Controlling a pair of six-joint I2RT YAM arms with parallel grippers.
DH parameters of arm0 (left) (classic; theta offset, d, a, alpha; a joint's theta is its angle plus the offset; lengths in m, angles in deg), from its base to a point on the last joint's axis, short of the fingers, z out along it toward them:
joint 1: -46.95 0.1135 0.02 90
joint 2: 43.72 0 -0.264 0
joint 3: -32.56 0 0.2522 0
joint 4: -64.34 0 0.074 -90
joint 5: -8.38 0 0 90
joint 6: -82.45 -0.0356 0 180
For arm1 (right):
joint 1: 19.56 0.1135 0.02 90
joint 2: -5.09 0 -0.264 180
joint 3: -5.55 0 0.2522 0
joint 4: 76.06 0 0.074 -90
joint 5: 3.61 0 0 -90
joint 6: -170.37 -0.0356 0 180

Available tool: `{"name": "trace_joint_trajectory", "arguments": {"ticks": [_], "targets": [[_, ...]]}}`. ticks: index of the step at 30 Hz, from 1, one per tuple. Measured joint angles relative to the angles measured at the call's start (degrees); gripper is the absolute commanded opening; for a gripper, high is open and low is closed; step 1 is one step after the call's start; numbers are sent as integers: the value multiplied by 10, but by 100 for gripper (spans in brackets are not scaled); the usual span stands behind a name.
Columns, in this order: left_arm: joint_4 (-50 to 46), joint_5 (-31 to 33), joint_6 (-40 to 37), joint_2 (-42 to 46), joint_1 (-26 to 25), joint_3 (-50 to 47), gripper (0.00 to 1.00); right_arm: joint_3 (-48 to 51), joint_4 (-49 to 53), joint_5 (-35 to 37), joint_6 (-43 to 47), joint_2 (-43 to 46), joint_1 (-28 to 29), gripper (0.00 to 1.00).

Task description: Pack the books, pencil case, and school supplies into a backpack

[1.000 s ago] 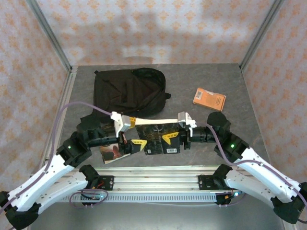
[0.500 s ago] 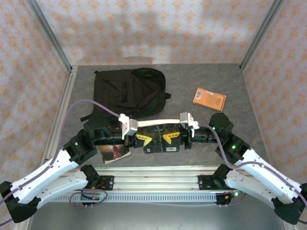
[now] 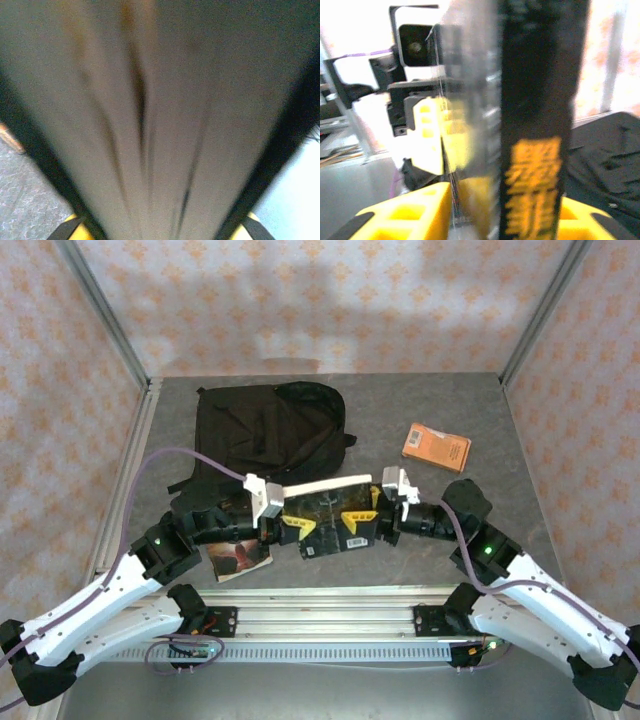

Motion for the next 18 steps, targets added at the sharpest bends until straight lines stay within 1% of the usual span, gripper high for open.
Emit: {"name": "trace_joint_trajectory", "arguments": {"ticks": [2, 3, 4, 6, 7, 10, 12, 13, 16, 18], "targets": [[19, 37, 35, 0, -1, -9, 0, 4, -9, 60, -15, 9, 0, 53], [25, 61, 58, -2, -1, -13, 0, 5, -9, 101, -23, 15, 0, 58], [29, 84, 82, -5, -1, -15, 0, 4, -6, 146, -32, 18, 0, 60], [37, 126, 131, -17, -1, -15, 0, -4, 18, 222, -46, 19, 0, 61], [43, 150, 161, -28, -1, -15, 0, -16, 43, 272, -57, 17, 0, 62], [62, 213, 247, -49, -1, -19, 0, -66, 110, 362, -89, -8, 0, 62], [92, 255, 302, -50, -1, -35, 0, -86, 128, 407, -116, -21, 0, 67], [113, 280, 329, -47, -1, -47, 0, -87, 132, 424, -134, -24, 0, 69], [152, 347, 389, -27, -1, -80, 0, -93, 163, 461, -195, -40, 0, 78], [166, 381, 419, -16, 0, -94, 0, -111, 187, 461, -243, -64, -8, 85]]}}
